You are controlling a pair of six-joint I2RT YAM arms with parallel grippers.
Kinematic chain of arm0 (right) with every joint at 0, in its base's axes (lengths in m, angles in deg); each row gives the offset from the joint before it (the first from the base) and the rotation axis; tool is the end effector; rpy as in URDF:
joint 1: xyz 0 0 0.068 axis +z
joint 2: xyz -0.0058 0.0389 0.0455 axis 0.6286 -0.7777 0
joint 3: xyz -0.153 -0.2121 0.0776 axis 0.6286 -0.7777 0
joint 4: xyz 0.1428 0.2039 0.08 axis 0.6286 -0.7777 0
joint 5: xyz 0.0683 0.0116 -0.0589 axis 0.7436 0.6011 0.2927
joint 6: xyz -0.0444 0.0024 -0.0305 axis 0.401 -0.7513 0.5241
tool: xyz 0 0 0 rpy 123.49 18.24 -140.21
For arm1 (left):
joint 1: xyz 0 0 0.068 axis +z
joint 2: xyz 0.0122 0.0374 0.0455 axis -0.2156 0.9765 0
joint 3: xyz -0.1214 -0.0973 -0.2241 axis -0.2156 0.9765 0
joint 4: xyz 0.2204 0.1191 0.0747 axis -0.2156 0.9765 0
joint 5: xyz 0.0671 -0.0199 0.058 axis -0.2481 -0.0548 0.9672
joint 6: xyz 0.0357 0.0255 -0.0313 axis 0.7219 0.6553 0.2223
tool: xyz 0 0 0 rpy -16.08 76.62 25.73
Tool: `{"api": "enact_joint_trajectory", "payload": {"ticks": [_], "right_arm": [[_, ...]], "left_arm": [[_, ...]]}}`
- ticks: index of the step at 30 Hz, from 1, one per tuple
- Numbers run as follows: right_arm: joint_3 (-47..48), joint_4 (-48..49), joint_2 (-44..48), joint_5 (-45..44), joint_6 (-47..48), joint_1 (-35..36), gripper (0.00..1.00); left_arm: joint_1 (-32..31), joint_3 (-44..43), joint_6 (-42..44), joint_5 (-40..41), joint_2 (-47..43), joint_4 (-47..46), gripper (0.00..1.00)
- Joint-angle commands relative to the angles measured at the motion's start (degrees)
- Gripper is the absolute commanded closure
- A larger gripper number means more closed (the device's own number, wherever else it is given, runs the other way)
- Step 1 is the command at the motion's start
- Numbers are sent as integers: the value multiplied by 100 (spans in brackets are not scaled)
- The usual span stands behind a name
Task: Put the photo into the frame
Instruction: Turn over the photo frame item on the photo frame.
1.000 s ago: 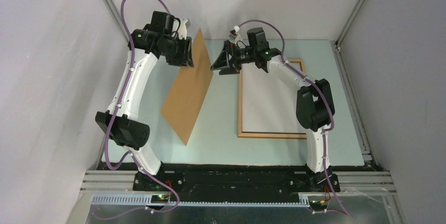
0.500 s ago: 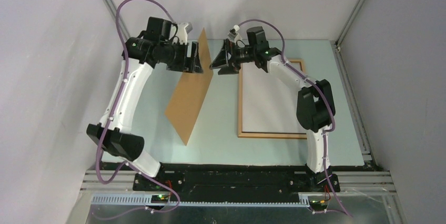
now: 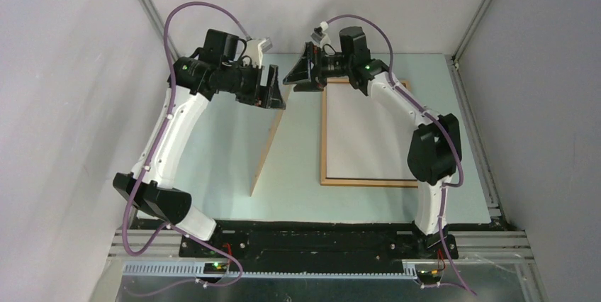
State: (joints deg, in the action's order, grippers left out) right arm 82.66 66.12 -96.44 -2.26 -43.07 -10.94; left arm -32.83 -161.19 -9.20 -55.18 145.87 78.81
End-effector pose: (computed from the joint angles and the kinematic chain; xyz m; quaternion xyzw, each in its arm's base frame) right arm 0.3972 0.2441 0.3429 -0.1721 0.7568 0.5979 0.2004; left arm 0.2683 -0.1165 0.4334 0.1955 0.8939 -0.2842 0.2861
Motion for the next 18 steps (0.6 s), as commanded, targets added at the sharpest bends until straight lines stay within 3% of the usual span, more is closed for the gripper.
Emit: {"api": "enact_joint_trajectory", "payload": {"ticks": [1,12,18], "right_arm": [[11,223,467,34,-79,-11,1],[-62,-950,347,-1171,751,123,9],[-175,-1224,190,-1576,1107,184,23]], "left_arm": [[-99,34,147,-319,-185,-168,17],[-108,69,174,-306,-312,-178,16],[-111,105,216,-214,-416,-174,17]]}}
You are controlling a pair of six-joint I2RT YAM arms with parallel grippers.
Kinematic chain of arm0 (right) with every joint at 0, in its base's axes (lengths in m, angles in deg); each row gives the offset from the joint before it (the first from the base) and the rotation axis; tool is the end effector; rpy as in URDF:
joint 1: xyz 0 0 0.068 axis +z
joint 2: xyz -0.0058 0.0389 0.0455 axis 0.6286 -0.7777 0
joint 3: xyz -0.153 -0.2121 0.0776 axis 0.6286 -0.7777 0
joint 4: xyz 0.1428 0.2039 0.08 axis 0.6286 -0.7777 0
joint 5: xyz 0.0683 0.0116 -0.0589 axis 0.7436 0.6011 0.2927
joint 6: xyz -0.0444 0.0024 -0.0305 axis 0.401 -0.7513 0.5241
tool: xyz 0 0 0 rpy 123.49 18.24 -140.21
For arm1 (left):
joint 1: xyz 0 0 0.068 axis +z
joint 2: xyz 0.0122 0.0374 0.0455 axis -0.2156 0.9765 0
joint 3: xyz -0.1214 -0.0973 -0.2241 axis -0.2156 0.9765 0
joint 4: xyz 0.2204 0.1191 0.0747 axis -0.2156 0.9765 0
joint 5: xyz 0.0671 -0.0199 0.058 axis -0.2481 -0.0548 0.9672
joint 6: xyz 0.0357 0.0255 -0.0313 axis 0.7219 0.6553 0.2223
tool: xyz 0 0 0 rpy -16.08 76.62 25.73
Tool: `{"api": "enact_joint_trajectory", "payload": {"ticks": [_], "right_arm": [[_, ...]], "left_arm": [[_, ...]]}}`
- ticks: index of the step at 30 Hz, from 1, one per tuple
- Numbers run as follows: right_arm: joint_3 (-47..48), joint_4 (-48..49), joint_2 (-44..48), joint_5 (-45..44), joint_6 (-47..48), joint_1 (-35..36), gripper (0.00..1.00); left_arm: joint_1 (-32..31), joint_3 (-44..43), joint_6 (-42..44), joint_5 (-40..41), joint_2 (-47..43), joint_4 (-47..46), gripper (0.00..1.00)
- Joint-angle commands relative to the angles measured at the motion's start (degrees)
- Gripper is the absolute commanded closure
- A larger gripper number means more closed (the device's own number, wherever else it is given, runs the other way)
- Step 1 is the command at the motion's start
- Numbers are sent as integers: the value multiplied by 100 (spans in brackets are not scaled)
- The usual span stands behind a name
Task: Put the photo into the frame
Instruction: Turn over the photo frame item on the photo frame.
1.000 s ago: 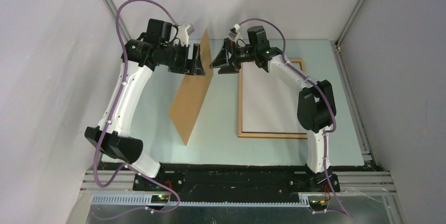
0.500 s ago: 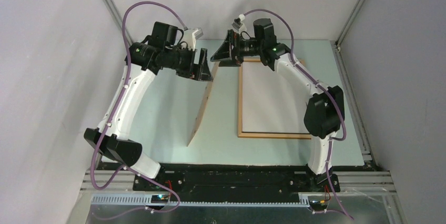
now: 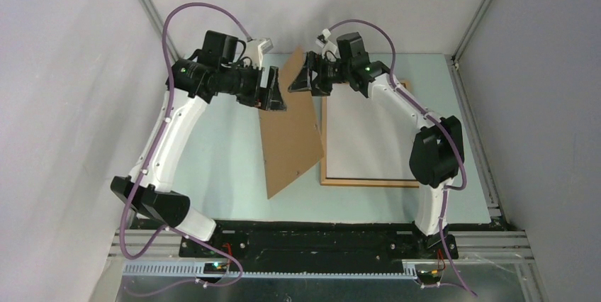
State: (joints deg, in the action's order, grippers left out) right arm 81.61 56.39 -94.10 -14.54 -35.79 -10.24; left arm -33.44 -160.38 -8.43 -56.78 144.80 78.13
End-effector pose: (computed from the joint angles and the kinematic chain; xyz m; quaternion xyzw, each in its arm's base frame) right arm 0.3867 0.2391 0.3372 -0.1429 0.8121 0.5119 0.2408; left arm 0.2625 -0.1185 0.4356 0.2120 0.8848 -0.2969 0.2900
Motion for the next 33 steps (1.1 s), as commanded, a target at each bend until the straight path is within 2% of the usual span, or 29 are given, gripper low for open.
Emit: {"api": "enact_joint_trajectory", "payload": {"ticks": [1,2,7,14,19,23,25,33], "right_arm": [[-96,-261,-74,-364,403,116,29],[-155,-260,-156,-399,454,117,33],[-243,-382,-363,-625,761,78,66],[-302,-427,-514,-608,910,-148,98],[-934,268,-47,116,415,-475,100],[-1828,1394,521,630,-207,-729,100],[-2333,2327,797,812,-601,-865,100],[-3428,3799,1592,1385,-1645,-1668,100]], "left_arm": [[-48,38,149,-43,-319,-105,16],[-46,60,155,-23,-337,-107,17],[-38,128,199,56,-390,-113,17],[97,302,274,37,-407,-111,18],[398,366,381,-91,-270,-123,20],[673,299,442,-183,-142,-179,20],[744,287,475,-185,-65,-195,21],[825,408,647,-172,211,-307,22]]}}
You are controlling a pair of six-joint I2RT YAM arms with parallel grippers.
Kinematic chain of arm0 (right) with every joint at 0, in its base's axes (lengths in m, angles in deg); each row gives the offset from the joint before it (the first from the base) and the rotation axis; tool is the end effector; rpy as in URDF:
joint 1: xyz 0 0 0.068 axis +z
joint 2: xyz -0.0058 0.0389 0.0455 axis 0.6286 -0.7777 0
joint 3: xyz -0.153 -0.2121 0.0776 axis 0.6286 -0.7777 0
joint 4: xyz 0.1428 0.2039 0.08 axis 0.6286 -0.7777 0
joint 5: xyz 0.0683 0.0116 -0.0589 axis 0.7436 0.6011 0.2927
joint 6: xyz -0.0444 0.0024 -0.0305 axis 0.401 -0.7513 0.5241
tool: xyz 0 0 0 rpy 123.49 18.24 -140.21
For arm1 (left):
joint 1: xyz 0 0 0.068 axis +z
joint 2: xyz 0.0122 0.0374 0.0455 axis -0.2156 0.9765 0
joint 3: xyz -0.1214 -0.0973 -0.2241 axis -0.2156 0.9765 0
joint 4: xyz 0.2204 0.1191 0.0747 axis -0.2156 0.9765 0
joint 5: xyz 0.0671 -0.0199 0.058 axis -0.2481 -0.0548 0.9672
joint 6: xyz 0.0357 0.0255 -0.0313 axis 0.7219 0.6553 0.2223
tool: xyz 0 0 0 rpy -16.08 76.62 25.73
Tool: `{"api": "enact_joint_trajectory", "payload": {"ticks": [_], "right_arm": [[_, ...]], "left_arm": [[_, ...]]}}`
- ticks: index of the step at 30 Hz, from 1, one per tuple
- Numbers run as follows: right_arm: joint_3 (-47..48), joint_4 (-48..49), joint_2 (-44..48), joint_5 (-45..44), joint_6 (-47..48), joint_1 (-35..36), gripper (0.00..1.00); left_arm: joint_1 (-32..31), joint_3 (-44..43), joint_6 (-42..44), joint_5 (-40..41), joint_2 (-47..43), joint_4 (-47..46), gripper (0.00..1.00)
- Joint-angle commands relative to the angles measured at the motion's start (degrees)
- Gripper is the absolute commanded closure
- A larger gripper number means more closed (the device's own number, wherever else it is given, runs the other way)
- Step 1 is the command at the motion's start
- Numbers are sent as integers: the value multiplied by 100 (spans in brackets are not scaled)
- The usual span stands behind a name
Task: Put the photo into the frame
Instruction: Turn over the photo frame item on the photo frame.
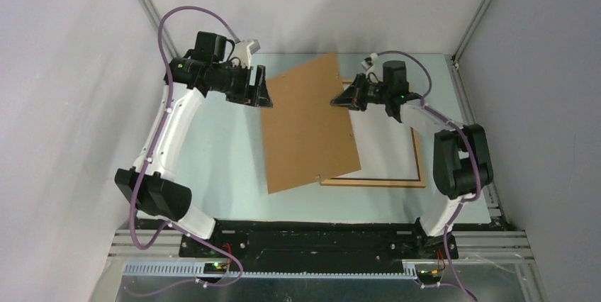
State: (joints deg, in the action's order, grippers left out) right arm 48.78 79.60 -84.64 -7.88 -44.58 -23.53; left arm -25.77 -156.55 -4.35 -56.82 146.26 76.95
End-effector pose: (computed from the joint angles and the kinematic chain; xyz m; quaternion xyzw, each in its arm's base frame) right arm 0.3779 0.1321 0.2491 -0.0151 0.8126 0.5365 0.2271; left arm 0.2883 -0.0854 0.4109 0.1775 0.9036 -0.2649 0.2860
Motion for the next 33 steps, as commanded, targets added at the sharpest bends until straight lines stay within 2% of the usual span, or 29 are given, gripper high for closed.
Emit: {"api": "enact_joint_trajectory", "payload": {"ticks": [1,7,16,22,28,33], "right_arm": [[-244,1506,747,864,-803,-477,100],[-779,1620,1299,1316,-805,-1182,100],[-1328,1162,1855,2051,-340,-2767,100],[-1351,304,1725,2533,478,-3536,100],[-1331,-113,1320,2793,1152,-4126,100],[-755,-1767,775,2845,2542,-4300,100]], "left_arm": [[82,33,247,-214,103,-215,22],[120,59,209,-404,300,-383,23],[139,193,199,-549,529,-656,21],[155,309,174,-593,597,-769,17],[158,461,168,-483,565,-847,15],[155,544,209,-396,525,-871,14]]}}
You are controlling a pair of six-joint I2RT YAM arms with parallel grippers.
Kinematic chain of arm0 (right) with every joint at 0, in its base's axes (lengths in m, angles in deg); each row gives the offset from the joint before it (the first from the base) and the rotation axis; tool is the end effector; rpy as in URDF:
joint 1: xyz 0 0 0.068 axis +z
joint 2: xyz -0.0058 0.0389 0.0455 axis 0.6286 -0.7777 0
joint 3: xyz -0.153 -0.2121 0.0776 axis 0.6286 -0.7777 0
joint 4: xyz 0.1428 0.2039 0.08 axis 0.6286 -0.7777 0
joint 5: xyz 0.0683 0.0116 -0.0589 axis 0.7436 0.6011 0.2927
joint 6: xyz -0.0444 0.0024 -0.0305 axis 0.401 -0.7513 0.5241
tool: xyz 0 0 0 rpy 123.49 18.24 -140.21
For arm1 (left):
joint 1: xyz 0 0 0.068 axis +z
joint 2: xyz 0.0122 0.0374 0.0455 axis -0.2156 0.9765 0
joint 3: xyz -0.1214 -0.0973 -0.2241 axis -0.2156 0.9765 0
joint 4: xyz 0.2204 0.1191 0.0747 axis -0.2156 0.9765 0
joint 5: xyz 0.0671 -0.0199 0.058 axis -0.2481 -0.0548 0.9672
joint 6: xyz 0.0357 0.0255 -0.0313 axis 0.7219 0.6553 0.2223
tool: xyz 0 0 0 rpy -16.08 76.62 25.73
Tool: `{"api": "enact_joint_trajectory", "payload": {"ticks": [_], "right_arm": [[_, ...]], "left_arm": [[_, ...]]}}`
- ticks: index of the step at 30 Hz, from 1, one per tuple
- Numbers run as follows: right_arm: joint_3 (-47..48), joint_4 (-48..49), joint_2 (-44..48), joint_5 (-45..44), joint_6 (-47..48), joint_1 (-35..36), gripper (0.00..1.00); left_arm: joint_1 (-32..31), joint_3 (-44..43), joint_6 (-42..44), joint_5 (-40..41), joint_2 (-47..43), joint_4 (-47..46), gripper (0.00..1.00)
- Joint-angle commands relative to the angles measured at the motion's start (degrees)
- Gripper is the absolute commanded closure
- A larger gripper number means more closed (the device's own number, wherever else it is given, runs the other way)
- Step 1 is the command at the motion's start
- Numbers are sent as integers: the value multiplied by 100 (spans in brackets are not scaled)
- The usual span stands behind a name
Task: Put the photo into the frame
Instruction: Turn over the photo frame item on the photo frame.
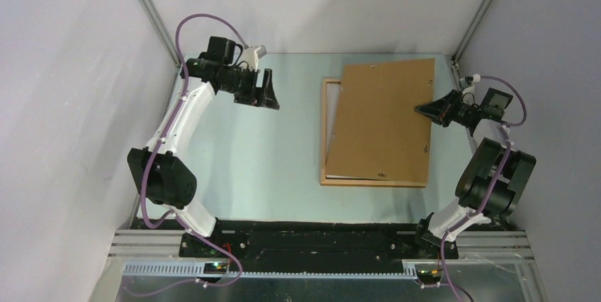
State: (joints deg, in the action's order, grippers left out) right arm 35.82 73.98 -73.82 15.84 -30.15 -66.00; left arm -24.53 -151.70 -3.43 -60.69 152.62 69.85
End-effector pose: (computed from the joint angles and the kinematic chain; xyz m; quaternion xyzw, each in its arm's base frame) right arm 0.3089 -0.1196 0.2423 0.1036 0.7611 0.5349 0.3520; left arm 0.3296 -0.0897 0.3611 0.1766 0.9064 -0.2894 0.2519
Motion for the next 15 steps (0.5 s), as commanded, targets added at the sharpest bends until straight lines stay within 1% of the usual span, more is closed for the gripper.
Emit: {"api": "enact_joint_trajectory", "payload": {"ticks": [1,3,9,15], "right_arm": [[605,-1503,-367,474,1241,-57,100],[731,-1750,-524,471,1577,-63,100],[1210,-2340,-1006,468,2103,-69,100],[1487,-2561,-1356,539,2195,-52,100]], "left_arm": [[34,89,122,-3,-114,-162,14],[34,135,134,-13,-110,-170,15],[38,240,144,-14,-119,-195,15],[34,278,153,-20,-115,-219,16]]}}
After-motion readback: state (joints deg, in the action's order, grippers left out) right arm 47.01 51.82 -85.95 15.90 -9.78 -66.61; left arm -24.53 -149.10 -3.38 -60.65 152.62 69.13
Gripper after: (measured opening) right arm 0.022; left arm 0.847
